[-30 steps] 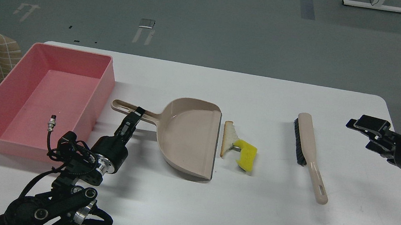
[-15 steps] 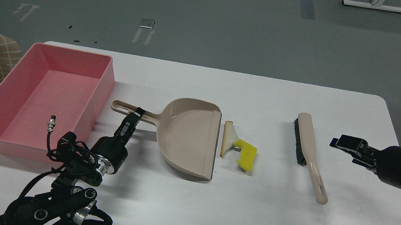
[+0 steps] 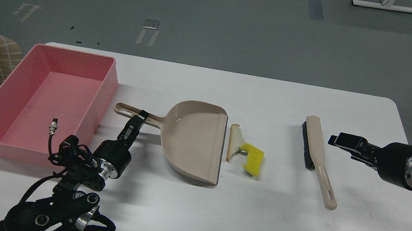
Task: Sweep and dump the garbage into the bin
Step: 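Lower the right gripper toward the wooden brush handle, then grasp the wooden brush handle with the right gripper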
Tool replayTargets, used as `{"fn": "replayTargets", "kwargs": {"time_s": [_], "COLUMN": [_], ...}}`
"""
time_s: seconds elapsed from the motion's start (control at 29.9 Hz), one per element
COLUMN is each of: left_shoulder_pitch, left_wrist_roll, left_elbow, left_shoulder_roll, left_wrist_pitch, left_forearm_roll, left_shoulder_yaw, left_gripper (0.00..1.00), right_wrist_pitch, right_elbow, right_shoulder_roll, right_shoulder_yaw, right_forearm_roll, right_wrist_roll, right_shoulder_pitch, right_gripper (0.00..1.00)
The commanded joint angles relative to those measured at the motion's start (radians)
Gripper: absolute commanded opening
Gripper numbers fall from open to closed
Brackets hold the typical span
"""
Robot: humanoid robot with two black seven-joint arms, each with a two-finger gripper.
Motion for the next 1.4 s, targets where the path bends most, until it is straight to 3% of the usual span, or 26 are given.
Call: {"fn": "replayTargets", "kwargs": {"time_s": [0.0,0.3,0.63,1.37], "left_shoulder_pitch": [0.001,0.004,0.006,0.007], "left_wrist_roll": [0.0,0.0,0.0,0.0], "left_elbow": [0.0,0.002,0.002,0.002], "left_shoulder_roll": [0.0,-0.001,0.0,-0.005], "left_wrist_pitch": [0.0,0.0,0.0,0.0], "left_forearm_roll": [0.0,0.0,0.0,0.0], "left_shoulder_yaw": [0.0,0.0,0.0,0.0], "left_gripper": [0.0,0.0,0.0,0.0], "right_wrist_pitch": [0.0,0.0,0.0,0.0], "right_elbow": [0.0,0.0,-0.001,-0.007], "right_shoulder_roll": [-0.001,-0.004,0.0,0.037], "right_shoulder_yaw": [-0.034,-0.065,-0.132,-0.158], "right_forearm_roll": [-0.007,-0.041,-0.06,-0.09], "right_wrist_roll": [-0.01,-0.01,-0.01,-0.01], "right_shoulder_pitch": [0.002,-0.004,-0.001,0.003], "right_gripper": [0.81,0.8,0.68,0.6]}}
